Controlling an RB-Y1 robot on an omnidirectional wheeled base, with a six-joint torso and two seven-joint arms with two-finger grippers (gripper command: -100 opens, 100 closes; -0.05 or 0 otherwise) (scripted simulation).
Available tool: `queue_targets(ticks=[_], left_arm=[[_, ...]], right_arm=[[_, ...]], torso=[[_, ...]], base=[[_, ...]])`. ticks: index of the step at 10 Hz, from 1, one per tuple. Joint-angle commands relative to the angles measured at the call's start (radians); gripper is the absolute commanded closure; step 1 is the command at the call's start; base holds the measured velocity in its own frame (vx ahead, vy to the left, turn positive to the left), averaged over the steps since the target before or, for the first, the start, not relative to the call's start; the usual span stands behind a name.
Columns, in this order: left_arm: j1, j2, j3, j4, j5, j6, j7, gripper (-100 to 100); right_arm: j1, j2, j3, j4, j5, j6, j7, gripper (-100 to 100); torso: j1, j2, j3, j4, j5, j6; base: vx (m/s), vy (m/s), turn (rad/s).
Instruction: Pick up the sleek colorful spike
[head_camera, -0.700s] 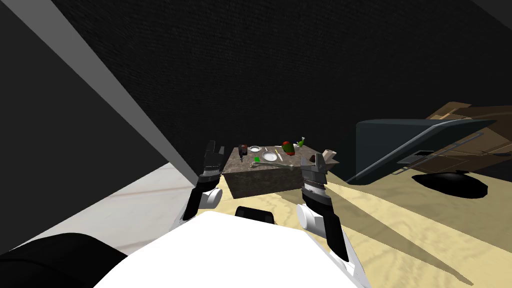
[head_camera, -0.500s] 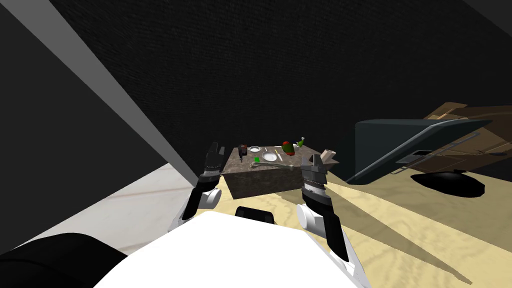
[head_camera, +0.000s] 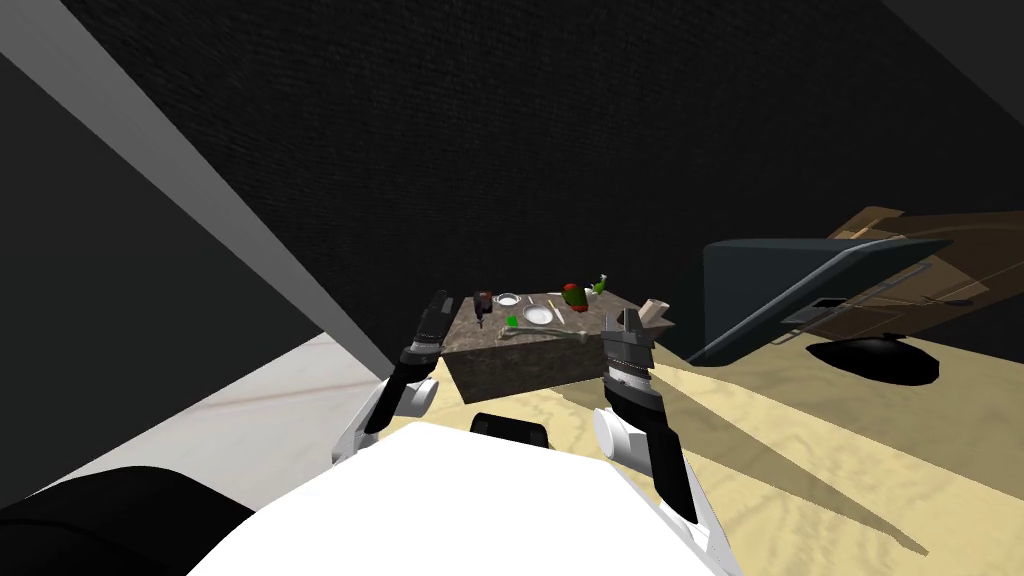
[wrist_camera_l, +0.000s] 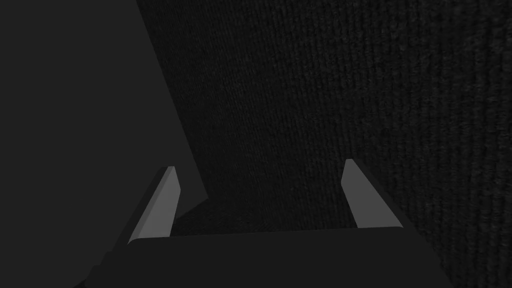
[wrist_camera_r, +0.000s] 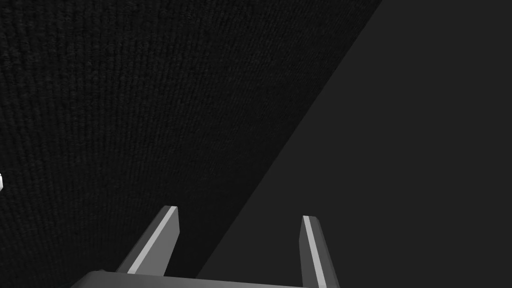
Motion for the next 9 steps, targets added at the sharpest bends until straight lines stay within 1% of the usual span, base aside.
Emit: queue_targets(ticks=[1, 7, 8, 9], left_arm=[[-0.003, 0.032, 0.015, 0.029, -0.015, -0.006, -0.009, -100], [-0.022, 0.127, 0.058, 0.153, -0.081, -0.023, -0.053, -100], [-0.029, 0.157, 0.070, 0.191, -0.102, -0.025, -0.068, -100], [-0.032, 0.172, 0.076, 0.209, -0.112, -0.026, -0.075, -100]], right_arm=[[0.000, 0.000, 0.000, 0.000, 0.000, 0.000, 0.000, 0], [0.000, 0.000, 0.000, 0.000, 0.000, 0.000, 0.000, 0], [0.000, 0.000, 0.000, 0.000, 0.000, 0.000, 0.000, 0], [0.000, 0.000, 0.000, 0.000, 0.000, 0.000, 0.000, 0]], torso=[[0.000, 0.000, 0.000, 0.000, 0.000, 0.000], [0.000, 0.001, 0.001, 0.000, 0.000, 0.000], [0.001, 0.001, 0.001, 0.000, 0.000, 0.000], [0.001, 0.001, 0.001, 0.000, 0.000, 0.000]], base=[[0.055, 0.024, -0.064], [0.046, 0.029, -0.075], [0.036, 0.044, -0.155], [0.024, 0.050, -0.110]])
